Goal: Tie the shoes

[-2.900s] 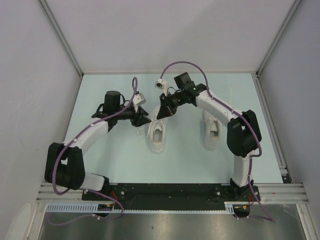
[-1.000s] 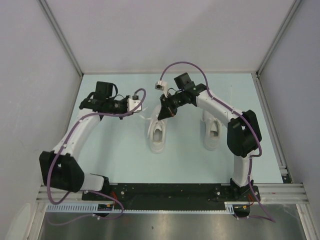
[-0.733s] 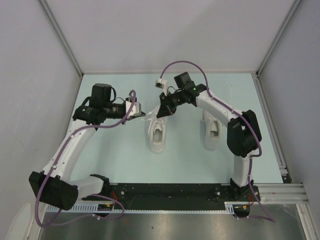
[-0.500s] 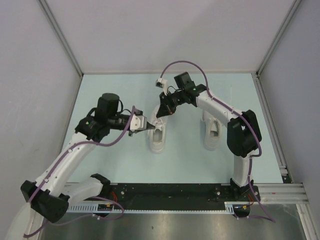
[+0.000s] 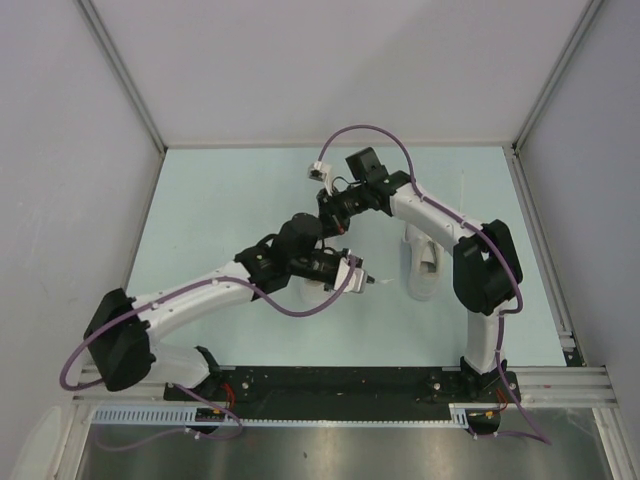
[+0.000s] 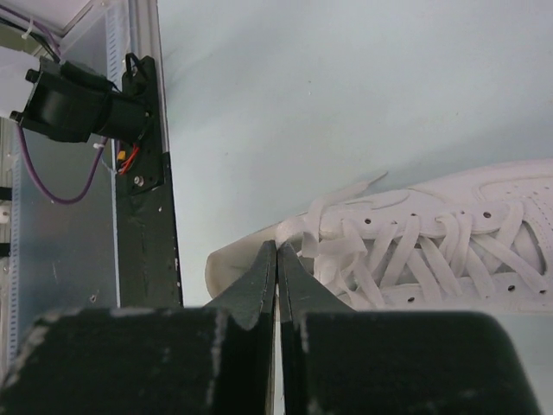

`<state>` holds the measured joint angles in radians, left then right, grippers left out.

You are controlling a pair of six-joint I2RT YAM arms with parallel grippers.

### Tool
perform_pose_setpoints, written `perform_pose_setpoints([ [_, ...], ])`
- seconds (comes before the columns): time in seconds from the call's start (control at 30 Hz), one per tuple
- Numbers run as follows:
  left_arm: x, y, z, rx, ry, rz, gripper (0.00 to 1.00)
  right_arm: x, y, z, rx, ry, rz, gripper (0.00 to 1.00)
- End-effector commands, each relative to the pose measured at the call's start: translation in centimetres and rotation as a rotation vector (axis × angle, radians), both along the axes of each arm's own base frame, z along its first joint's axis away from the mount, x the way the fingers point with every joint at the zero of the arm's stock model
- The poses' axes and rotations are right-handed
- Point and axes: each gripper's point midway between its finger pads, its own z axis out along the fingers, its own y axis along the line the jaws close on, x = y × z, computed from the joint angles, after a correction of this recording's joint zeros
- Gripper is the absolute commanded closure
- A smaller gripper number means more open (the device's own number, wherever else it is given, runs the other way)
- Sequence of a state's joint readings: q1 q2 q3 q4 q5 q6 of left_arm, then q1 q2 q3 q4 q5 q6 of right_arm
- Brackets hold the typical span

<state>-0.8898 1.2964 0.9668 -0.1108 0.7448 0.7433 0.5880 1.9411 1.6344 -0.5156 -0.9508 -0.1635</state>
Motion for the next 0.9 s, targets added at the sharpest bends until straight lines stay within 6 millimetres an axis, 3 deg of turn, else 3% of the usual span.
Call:
perform_pose_setpoints([
  [0.0,2.3,-2.6,1.5,-0.109,-0.198,-0.012,1.0,0.5,-0.9,0.4,0.027,-0.029,0.044,1.0],
  [0.17,2.6,-2.5,-1.2,-0.09,-0.266,-0.03,1.0,0.8,-1.4,0.5,0.057,0.033,0.055,1.0],
  [0.33,3.9,-2.9,-4.6,-0.06,-0.338,-0.045,1.0,-0.3,-1.0,0.4,0.065,0.035,0.133,1.0],
  [0.4,4.5,-3.0,-4.5,-0.062,-0.343,-0.025,0.89,-0.6,-1.3,-0.2,0.045,0.063,0.137,1.0],
  [0.47,4.3,-2.4,-2.4,-0.097,-0.332,-0.028,0.67,-0.3,-1.4,0.1,0.045,0.057,0.133,1.0],
  [0.5,3.4,-1.5,-2.4,-0.067,-0.267,-0.04,0.61,-0.2,-1.4,0.2,0.049,0.054,0.133,1.0],
  [0.53,2.8,-0.9,0.5,-0.1,-0.275,-0.048,0.57,-0.1,-1.2,0.4,0.05,0.053,0.131,1.0],
  [0.6,2.0,1.1,2.5,-0.117,-0.188,-0.033,0.52,-0.1,-0.9,0.6,0.055,0.049,0.134,1.0],
  [0.63,2.3,3.3,4.1,-0.134,-0.16,0.021,0.52,-0.1,-0.6,0.7,0.059,0.041,0.137,1.0],
  [0.7,2.0,5.4,4.6,-0.132,-0.041,0.092,0.52,-0.3,-0.1,0.9,0.062,0.037,0.14,1.0],
  [0.73,3.2,7.4,4.0,-0.116,0.005,0.172,0.53,-0.3,0.2,1.0,0.067,0.026,0.144,1.0],
  [0.8,3.6,9.9,4.8,-0.141,0.096,0.285,0.54,-0.7,0.6,1.2,0.07,0.021,0.151,1.0],
  [0.87,5.2,12.8,3.7,-0.137,0.204,0.427,0.55,-0.9,0.8,1.3,0.073,0.017,0.156,1.0],
])
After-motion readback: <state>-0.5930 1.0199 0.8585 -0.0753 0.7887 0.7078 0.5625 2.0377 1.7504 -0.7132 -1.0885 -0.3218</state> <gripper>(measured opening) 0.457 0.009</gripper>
